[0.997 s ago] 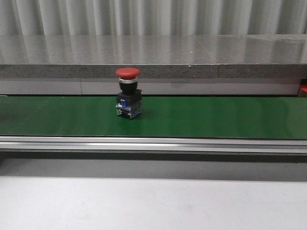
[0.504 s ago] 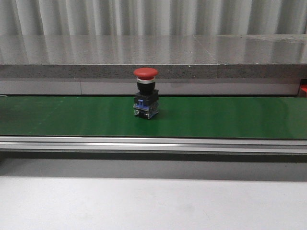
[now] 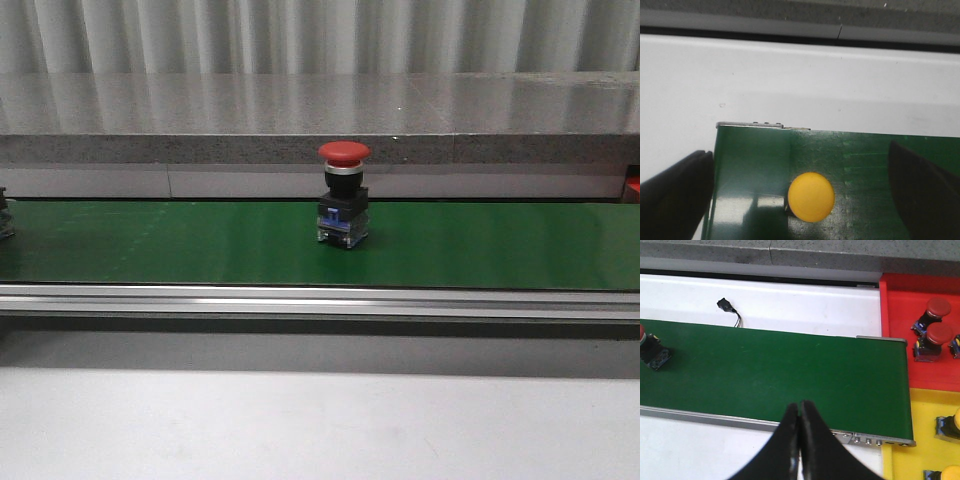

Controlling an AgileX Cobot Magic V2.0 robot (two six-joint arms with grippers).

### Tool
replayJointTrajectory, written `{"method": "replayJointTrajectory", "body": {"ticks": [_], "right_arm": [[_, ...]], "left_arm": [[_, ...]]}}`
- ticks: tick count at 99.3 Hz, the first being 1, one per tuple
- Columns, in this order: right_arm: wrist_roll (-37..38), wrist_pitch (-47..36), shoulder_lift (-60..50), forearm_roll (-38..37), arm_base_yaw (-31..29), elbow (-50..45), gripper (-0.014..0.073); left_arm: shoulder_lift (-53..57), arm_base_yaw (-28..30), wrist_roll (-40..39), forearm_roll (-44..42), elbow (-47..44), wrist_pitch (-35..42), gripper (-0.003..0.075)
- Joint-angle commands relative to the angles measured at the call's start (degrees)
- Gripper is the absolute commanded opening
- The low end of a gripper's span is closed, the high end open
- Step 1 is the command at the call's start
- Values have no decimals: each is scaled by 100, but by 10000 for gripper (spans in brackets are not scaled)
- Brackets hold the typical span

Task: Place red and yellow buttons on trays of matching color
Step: 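Set the yellow button on the belt's near end and open the left gripper, then grasp the red button at the belt's far end with the right gripper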

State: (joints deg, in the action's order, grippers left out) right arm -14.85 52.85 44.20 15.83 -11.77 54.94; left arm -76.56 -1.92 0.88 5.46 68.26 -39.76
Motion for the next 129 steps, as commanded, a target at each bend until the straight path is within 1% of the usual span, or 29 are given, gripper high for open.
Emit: {"method": "replayJointTrajectory", "body": {"ticks": [1, 30, 35, 42, 49, 56, 59, 61, 66, 68, 73, 75, 78, 89, 94, 101, 105, 108, 110, 113, 115, 116, 120, 123, 129], "right_arm": [[-58, -325, -37, 70, -3, 127, -124], [-58, -454, -37, 70, -3, 127, -124], [-58, -454, -37, 70, -3, 127, -124], [-58, -454, -37, 70, -3, 127, -124], [-58, -454, -37, 70, -3, 127, -124], [-58, -463, -37, 70, -3, 127, -124], [-58, -481, -37, 70, -3, 127, -124], [-58, -505, -37, 70, -3, 127, -124], [-58, -541, -32, 70, -3, 127, -124], [-58, -541, -32, 70, -3, 127, -124], [-58, -501, -33, 70, -3, 127, -124], [-58, -458, -33, 70, -3, 127, -124], [-58, -382, -33, 70, -3, 127, -124], [-58, -163, -33, 114, -3, 127, -110], [-58, -49, -33, 154, -3, 127, -70], [-58, 39, -33, 178, -3, 121, 42], [-58, 39, -33, 183, -3, 115, 142], [-58, 10, -33, 195, -3, 93, 239], [-58, 1, -33, 195, -3, 87, 281], [-58, -26, -33, 195, -3, 80, 388], [-58, -43, -33, 204, -3, 80, 429], [-58, -49, -33, 206, -3, 80, 470], [-58, -80, -16, 241, -3, 80, 576], [-58, -107, 23, 253, -3, 80, 614], [-65, -160, 126, 265, 21, 80, 588]], "left_arm": [[564, -45, 5, 36, 17, 324, 663], [2294, -45, 5, 213, -1259, 362, 659], [2627, -45, 5, 200, -1486, 374, 649], [2986, -45, 5, 190, -1786, 381, 612], [3311, -45, 48, 180, -2048, 412, 545], [3570, -45, 137, 180, -2263, 469, 445], [3651, -45, 137, 180, -2333, 485, 383], [3702, -45, 137, 180, -2382, 483, 356], [3796, -45, 137, 180, -2465, 510, 240], [3826, -45, 137, 180, -2483, 511, 210], [3862, -45, 137, 180, -2519, 552, 87], [3862, -45, 137, 180, -2528, 553, 57], [3862, -45, 137, 180, -2528, 553, -16], [3862, -45, 137, 180, -2528, 602, -19], [3862, -45, 137, 180, -2528, 602, -19], [3862, -45, 137, 180, -2528, 602, -19], [3862, -45, 137, 180, -2528, 591, -19], [3862, -45, 137, 180, -2528, 591, -19], [3862, -45, 137, 180, -2528, 591, -19], [3862, -45, 137, 180, -2528, 591, -19], [3862, -45, 137, 180, -2528, 591, -19], [3862, -45, 137, 180, -2528, 591, -19], [3862, -45, 137, 180, -2528, 591, -19], [3862, -45, 137, 180, -2528, 591, -19], [3862, -45, 137, 180, -2528, 591, -19]]}}
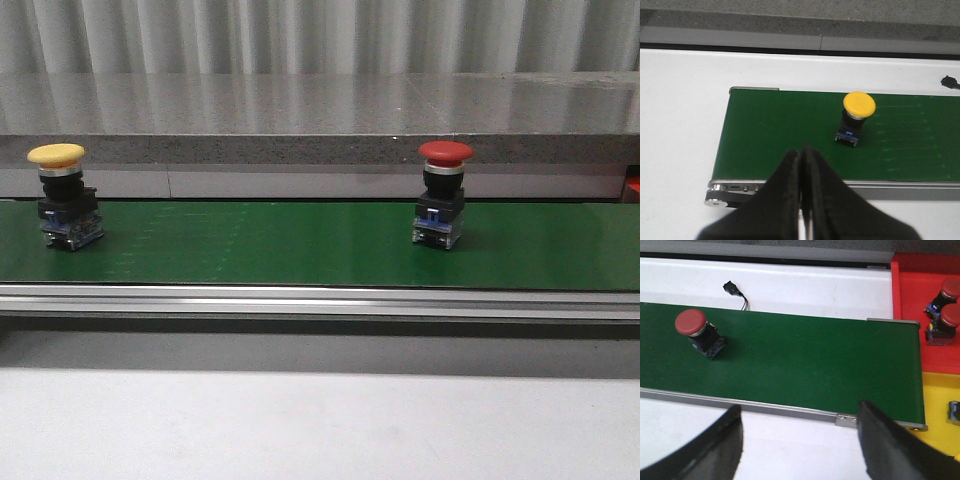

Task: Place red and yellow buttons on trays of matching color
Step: 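Grasp the red button at the belt's far end with the right gripper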

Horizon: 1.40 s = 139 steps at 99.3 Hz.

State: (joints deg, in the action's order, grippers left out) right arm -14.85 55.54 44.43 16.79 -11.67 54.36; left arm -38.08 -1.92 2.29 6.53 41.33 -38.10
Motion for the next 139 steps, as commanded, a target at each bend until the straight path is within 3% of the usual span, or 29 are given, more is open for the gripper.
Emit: {"method": "replayJointTrajectory", "body": {"ticks": [1, 46, 85, 112, 121, 139], "right_arm": [[-71, -429, 140, 170, 26, 138, 582], [-706, -1497, 2174, 170, 1378, 267, 578], [-712, -1606, 3641, 170, 1930, 911, 578], [-712, -2145, 4194, 170, 1972, 1013, 572], [-712, -2273, 4312, 170, 1972, 1013, 491], [-707, -2027, 4389, 170, 1965, 1026, 84]], "left_arm": [[14, -45, -4, 73, 166, 426, -19], [14, -45, -4, 73, 166, 426, -19], [14, -45, -4, 73, 166, 426, -19], [14, -45, -4, 73, 166, 426, -19], [14, -45, -4, 73, 166, 426, -19], [14, -45, -4, 73, 166, 426, -19]]}}
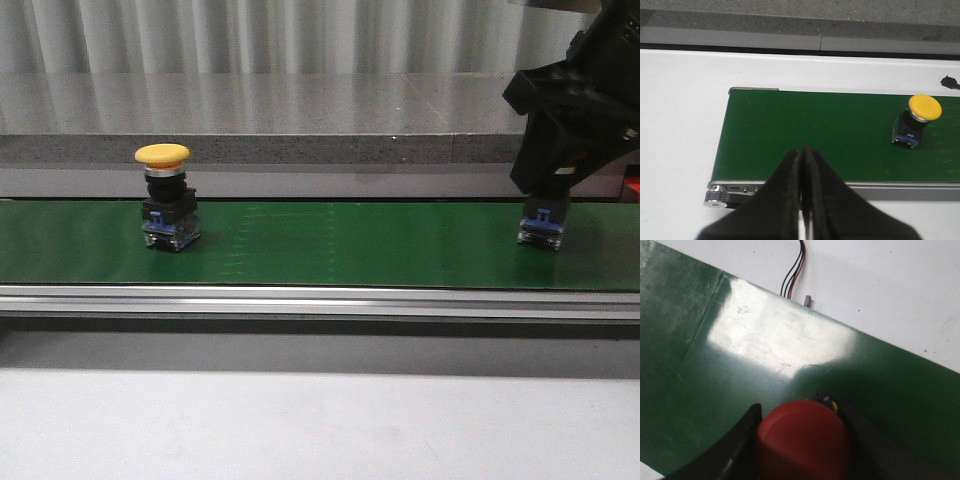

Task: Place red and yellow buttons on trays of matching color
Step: 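Grasp the red button at the belt's far end with the right gripper, then carry the red button into the red tray and open the right gripper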

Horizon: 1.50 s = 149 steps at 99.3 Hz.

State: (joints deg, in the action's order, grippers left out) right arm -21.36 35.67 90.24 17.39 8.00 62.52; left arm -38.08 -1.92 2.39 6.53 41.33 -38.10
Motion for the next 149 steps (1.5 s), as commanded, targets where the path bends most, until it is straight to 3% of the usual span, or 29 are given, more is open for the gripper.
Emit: {"method": "replayJointTrajectory", "body": {"ticks": [1, 11, 27, 41, 67, 86, 125, 149], "right_arm": [[-57, -17, -197, 110, -2, 210, 55], [-57, 503, -203, 103, -77, 475, -59], [-57, 1422, -272, 98, -460, 1273, -60], [-57, 1953, -321, 92, -1207, 2043, -60], [222, 1668, -21, 105, -2929, 2826, -60], [342, 1392, 631, 138, -3707, 3328, -60], [409, 990, 2334, 142, -4175, 5120, -60], [415, 890, 3037, 234, -4161, 5577, -60]], "left_arm": [[14, -45, -13, 73, 166, 426, -19], [14, -45, -13, 73, 166, 426, -19], [14, -45, -13, 73, 166, 426, -19], [14, -45, -13, 73, 166, 426, -19], [14, -45, -13, 83, 166, 426, -19], [14, -45, -13, 83, 166, 426, -19], [14, -45, -13, 83, 166, 426, -19], [14, -45, -13, 83, 166, 426, -19]]}}
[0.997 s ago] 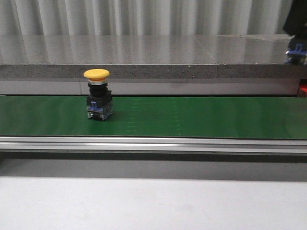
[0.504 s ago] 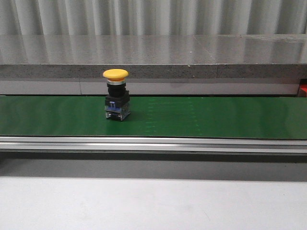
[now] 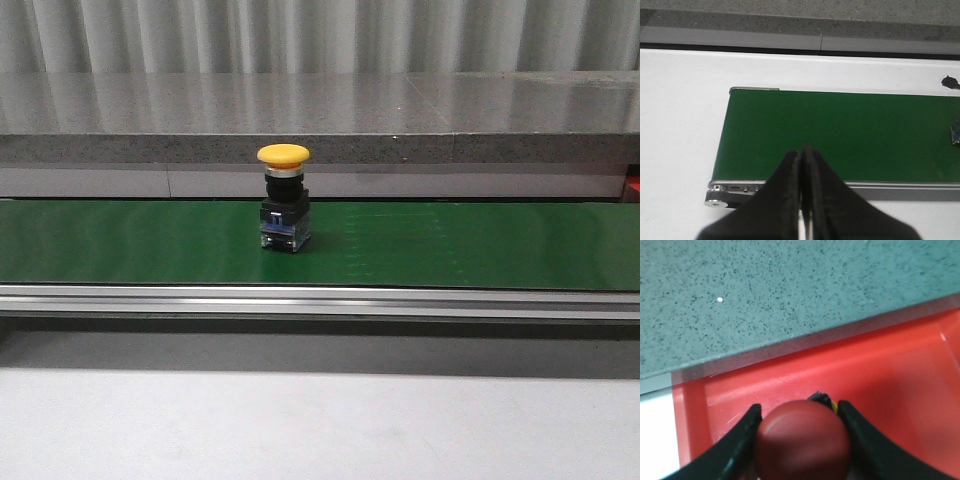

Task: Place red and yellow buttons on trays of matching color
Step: 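Carry the red button into the red tray and open the right gripper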

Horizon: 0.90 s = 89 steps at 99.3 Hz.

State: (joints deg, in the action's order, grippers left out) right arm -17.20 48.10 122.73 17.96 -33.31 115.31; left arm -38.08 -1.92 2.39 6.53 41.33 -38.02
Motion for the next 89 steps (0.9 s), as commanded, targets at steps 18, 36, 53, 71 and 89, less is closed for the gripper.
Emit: {"method": "replayJointTrajectory", "body": {"ticks": [18, 36, 53, 71, 89], "right_arm": [[-1, -592, 89, 178, -29, 307, -60], [-6, -745, 298, 178, -29, 307, -60], [-6, -855, 487, 220, -29, 315, -60], [-6, -830, 625, 235, -29, 315, -60], [-6, -807, 663, 300, -29, 315, 13]], "left_arm": [[14, -45, -13, 83, 166, 417, -19], [14, -45, -13, 83, 166, 417, -19], [14, -45, -13, 83, 166, 417, -19], [14, -45, -13, 83, 166, 417, -19], [14, -45, -13, 83, 166, 417, -19]]}}
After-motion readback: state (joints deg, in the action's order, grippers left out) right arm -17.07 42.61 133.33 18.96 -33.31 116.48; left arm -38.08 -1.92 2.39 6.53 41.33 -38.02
